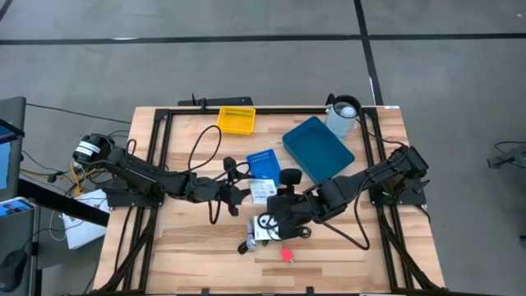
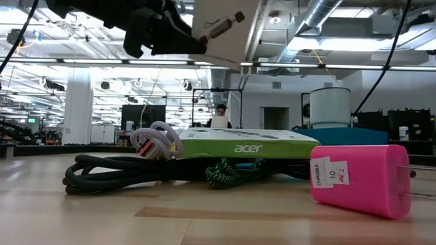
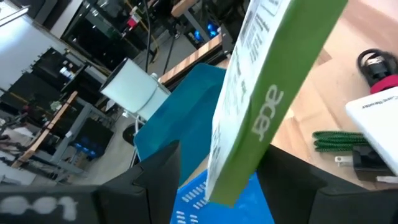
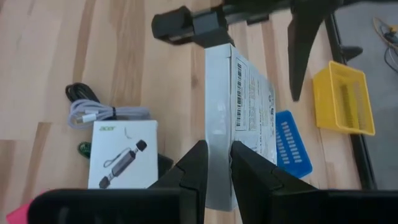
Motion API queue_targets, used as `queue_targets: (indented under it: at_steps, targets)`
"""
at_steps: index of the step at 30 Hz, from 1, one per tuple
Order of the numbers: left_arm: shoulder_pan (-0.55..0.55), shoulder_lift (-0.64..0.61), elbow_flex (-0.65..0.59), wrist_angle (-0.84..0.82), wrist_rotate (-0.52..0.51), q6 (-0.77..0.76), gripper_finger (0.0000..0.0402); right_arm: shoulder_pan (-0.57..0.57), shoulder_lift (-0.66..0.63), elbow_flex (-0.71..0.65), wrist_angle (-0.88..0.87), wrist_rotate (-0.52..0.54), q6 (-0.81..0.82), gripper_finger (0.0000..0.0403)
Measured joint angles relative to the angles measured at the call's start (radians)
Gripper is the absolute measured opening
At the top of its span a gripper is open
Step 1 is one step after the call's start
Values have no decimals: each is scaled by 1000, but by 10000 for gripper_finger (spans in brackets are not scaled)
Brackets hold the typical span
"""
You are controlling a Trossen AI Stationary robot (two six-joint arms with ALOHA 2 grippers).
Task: Pick and place items into bin
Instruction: Put the white card reader box into the yellow bin
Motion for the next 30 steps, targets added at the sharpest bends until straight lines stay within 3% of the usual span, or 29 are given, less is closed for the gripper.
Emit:
queue_targets:
  at_steps: [20,30]
  targets:
    - [0,0,-1,1,36,0,186,0,0,0,59,-1,-62,54]
    - [0,0,-1,4,36,0,87,0,0,0,58,0,-62,54]
